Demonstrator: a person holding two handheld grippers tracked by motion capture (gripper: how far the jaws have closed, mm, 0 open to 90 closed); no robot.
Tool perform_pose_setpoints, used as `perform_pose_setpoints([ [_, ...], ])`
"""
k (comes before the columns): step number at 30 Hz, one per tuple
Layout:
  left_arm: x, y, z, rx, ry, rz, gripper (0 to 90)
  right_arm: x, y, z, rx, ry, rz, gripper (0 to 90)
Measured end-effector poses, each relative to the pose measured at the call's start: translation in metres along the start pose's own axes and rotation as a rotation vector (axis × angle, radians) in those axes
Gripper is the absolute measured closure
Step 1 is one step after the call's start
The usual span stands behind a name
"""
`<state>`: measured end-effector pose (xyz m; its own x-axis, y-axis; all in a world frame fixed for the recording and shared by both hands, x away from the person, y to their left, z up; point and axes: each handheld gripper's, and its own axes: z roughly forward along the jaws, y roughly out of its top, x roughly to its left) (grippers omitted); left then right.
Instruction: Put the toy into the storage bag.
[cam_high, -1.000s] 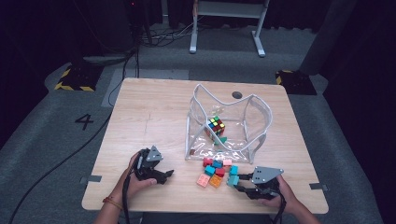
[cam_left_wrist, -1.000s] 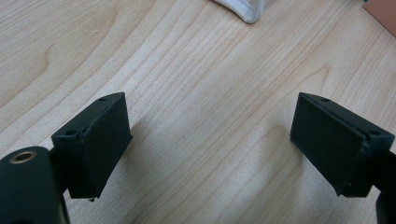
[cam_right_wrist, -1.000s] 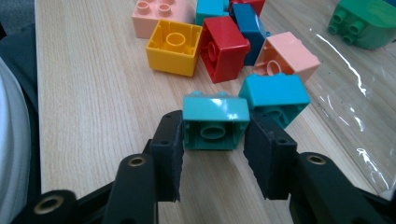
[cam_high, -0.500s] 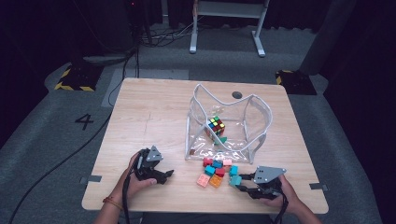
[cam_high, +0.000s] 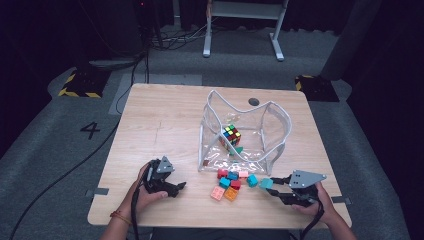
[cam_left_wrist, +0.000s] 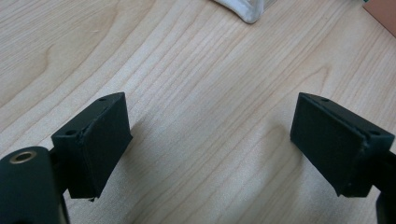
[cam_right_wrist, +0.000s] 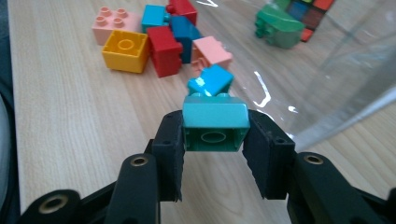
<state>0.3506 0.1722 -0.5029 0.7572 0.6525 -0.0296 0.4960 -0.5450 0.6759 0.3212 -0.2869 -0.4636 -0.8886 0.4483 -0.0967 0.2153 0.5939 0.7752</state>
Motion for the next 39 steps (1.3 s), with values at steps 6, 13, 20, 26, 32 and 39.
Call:
perform_pose_setpoints([
  [6, 0.0, 0.0, 0.0, 0.001, 0.0, 0.001, 12.2, -0.012, -0.004, -0.009, -0.011, -0.032, 0.028, 59.3],
  [13, 0.0, 0.0, 0.0, 0.001, -0.003, -0.002, 12.2, -0.021, -0.005, -0.016, -0.039, -0.078, 0.053, 59.3],
  [20, 0.0, 0.0, 0.0, 0.0, -0.003, -0.001, 12.2, -0.031, -0.007, -0.022, -0.058, -0.116, 0.075, 59.3],
  [26, 0.0, 0.0, 0.0, 0.0, -0.002, -0.001, 12.2, -0.047, -0.004, -0.035, -0.1, -0.146, 0.116, 59.3],
  [32, 0.0, 0.0, 0.0, 0.001, -0.003, -0.001, 12.2, -0.062, 0.002, -0.048, -0.13, -0.184, 0.145, 59.3],
  [39, 0.0, 0.0, 0.0, 0.0, 0.0, 0.0, 12.2, -0.08, 0.016, -0.057, -0.135, -0.224, 0.154, 59.3],
])
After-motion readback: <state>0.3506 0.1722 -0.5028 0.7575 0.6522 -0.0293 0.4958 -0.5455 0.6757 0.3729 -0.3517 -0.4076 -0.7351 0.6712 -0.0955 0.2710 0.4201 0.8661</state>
